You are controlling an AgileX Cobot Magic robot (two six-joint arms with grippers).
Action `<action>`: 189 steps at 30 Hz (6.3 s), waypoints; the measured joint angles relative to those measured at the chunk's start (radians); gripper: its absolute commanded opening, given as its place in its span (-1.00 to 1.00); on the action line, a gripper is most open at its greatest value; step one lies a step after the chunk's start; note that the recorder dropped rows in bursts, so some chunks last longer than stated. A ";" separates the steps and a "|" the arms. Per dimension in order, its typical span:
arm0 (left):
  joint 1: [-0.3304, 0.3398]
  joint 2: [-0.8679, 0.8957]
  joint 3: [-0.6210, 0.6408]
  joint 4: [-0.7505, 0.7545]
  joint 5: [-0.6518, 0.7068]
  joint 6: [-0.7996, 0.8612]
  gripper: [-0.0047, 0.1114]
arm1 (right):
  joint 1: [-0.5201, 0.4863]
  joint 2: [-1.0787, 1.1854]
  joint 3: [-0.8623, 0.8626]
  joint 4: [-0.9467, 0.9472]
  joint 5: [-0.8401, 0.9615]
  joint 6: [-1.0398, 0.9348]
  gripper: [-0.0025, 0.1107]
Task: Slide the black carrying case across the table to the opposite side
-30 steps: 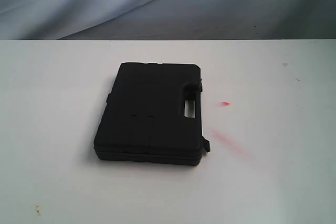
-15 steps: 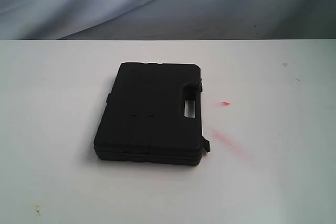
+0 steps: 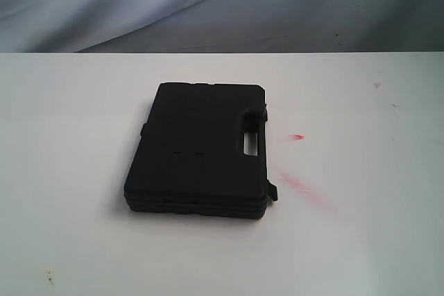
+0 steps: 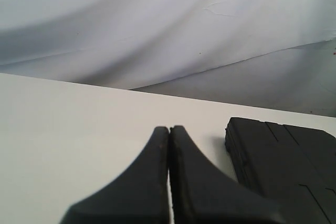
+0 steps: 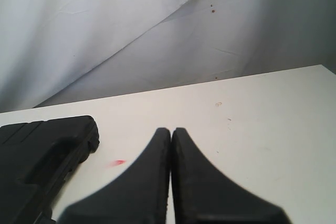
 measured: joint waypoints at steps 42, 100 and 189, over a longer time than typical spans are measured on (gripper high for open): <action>0.000 0.000 0.000 0.000 0.000 0.000 -0.92 | 0.000 0.000 0.000 0.000 -0.031 0.000 -0.96; 0.000 0.000 0.000 0.000 0.000 0.000 -0.92 | 0.406 1.954 -1.558 0.045 0.719 0.125 -0.96; 0.000 0.000 0.000 0.000 0.001 0.000 -0.92 | 0.254 2.168 -1.462 -0.083 0.603 0.204 -0.96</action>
